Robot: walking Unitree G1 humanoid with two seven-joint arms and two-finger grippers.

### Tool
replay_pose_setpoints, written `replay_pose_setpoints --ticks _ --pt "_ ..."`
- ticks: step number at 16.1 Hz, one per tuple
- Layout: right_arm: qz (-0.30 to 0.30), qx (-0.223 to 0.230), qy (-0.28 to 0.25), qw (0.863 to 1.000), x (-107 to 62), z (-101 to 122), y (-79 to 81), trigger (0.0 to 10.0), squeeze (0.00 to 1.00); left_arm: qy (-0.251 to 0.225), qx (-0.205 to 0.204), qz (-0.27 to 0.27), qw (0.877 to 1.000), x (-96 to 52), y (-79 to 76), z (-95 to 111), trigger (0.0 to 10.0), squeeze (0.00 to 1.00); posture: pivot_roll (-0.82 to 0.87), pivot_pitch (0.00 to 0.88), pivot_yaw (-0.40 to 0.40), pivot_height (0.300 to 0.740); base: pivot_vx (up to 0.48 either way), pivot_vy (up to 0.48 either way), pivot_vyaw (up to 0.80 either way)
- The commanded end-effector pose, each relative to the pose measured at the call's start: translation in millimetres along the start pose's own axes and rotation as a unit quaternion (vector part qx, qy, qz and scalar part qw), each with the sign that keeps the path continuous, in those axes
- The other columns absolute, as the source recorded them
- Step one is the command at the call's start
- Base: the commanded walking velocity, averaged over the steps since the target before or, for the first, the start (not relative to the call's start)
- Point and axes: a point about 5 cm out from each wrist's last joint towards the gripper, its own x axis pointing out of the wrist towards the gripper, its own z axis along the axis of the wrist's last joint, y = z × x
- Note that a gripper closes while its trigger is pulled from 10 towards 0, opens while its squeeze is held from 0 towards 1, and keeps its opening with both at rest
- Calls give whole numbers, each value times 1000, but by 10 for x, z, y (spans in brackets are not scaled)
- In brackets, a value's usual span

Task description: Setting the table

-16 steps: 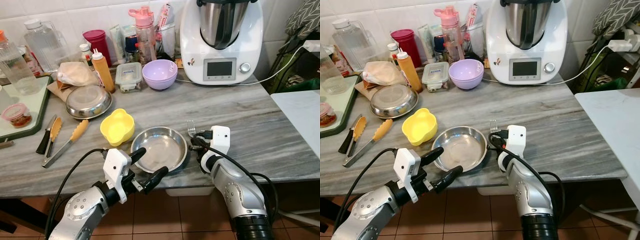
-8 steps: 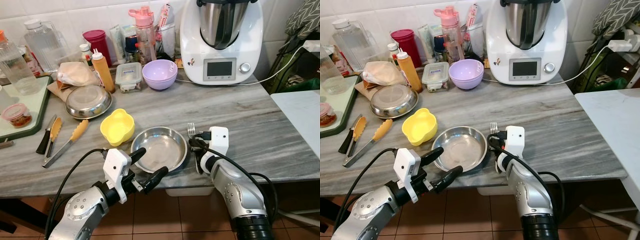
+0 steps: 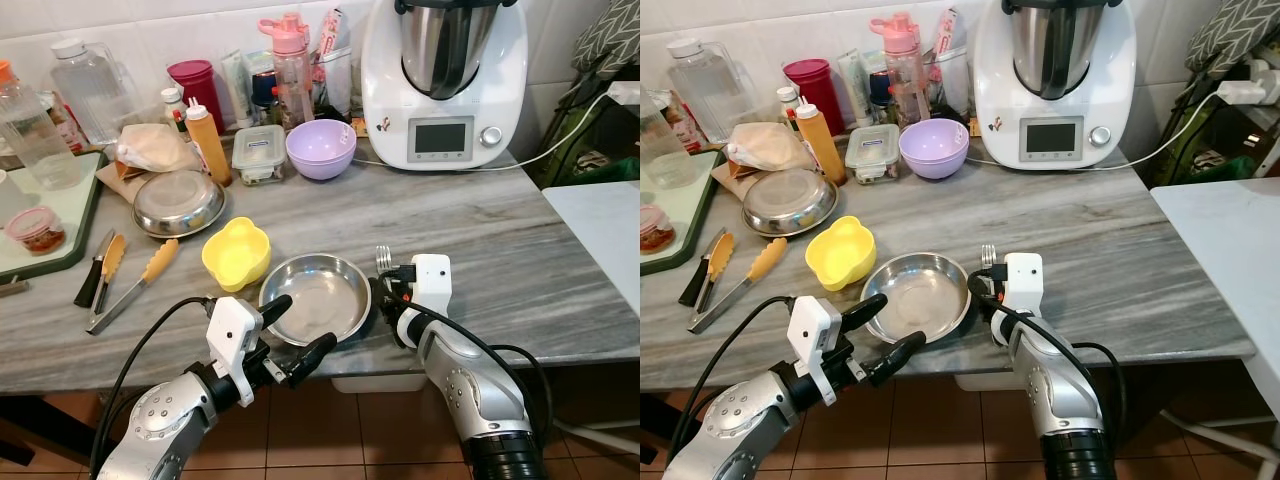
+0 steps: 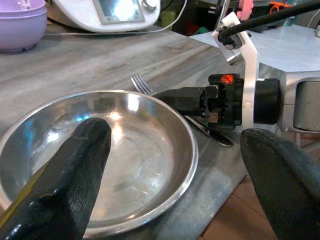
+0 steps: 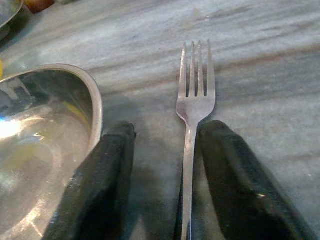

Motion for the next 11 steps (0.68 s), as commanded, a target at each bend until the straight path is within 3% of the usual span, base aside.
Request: replay_pose_setpoints --ticks 1,5,8,11 --pt "-22 -14 27 999 -25 -130 -89 10000 1000 6 3 7 1000 -13 38 -14 10000 0 -232 25 96 740 0 0 0" --pt "-22 -36 16 999 -42 -108 -101 10000 1000 5 2 9 1000 -10 34 -17 10000 0 -234 25 97 740 0 0 0" --pt "-35 -80 -42 995 -122 60 -127 10000 1000 3 3 15 1000 -9 48 -10 10000 0 -232 22 95 740 0 0 0" --pt "-50 -138 -114 983 -241 241 -141 10000 1000 1 3 20 1000 -17 63 -5 10000 0 -232 19 94 740 0 0 0"
